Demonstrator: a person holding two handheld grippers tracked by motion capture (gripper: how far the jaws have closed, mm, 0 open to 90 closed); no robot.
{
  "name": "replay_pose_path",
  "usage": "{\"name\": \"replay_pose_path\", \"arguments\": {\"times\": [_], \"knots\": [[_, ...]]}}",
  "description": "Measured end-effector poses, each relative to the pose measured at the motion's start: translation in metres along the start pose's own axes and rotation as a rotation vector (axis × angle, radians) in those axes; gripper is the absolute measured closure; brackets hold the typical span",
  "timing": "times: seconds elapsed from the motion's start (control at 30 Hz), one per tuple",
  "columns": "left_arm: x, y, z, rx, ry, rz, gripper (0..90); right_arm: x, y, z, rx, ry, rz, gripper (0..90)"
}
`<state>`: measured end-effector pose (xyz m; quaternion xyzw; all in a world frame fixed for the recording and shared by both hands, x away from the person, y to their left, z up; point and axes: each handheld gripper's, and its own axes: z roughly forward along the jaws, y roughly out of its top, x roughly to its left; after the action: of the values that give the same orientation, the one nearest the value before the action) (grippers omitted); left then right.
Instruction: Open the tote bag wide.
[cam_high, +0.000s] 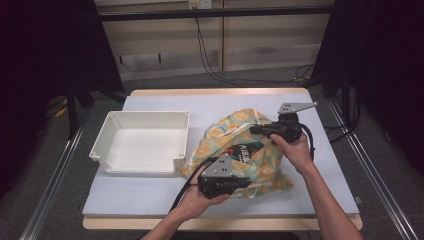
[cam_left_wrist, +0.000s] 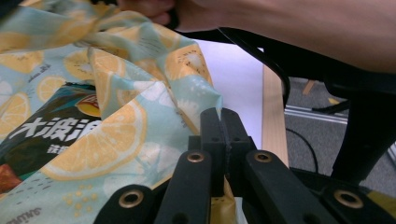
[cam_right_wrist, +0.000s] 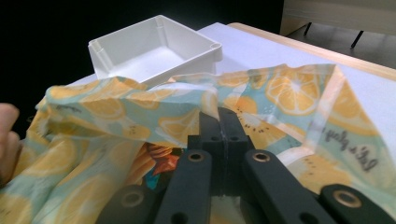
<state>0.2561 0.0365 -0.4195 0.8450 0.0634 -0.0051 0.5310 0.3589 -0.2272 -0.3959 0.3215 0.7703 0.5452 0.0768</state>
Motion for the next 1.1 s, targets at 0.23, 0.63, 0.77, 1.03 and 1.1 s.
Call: {"name": "replay_pose_path", "arguments": {"times": [0.23, 0.63, 0.77, 1.03, 1.1], "knots": [[-0.016, -0.001, 0.0, 0.033, -0.022, 0.058, 90.0, -0.011, 0.005, 0.006, 0.009, -0.009, 0.025, 90.0], [-0.046, -0.007, 0.004, 0.093, -0.069, 0.154, 90.0, -0.035, 0.013, 0.02, 0.037, -0.063, 0.039, 90.0], [-0.057, -0.01, 0.006, 0.099, -0.095, 0.176, 90.0, -0.042, 0.016, 0.024, 0.044, -0.076, 0.054, 90.0], [-0.077, -0.016, 0.013, 0.123, -0.114, 0.218, 90.0, -0.052, 0.016, 0.035, 0.067, -0.106, 0.075, 90.0], [-0.077, -0.019, 0.013, 0.13, -0.109, 0.211, 90.0, -0.054, 0.014, 0.038, 0.077, -0.116, 0.074, 90.0]]}}
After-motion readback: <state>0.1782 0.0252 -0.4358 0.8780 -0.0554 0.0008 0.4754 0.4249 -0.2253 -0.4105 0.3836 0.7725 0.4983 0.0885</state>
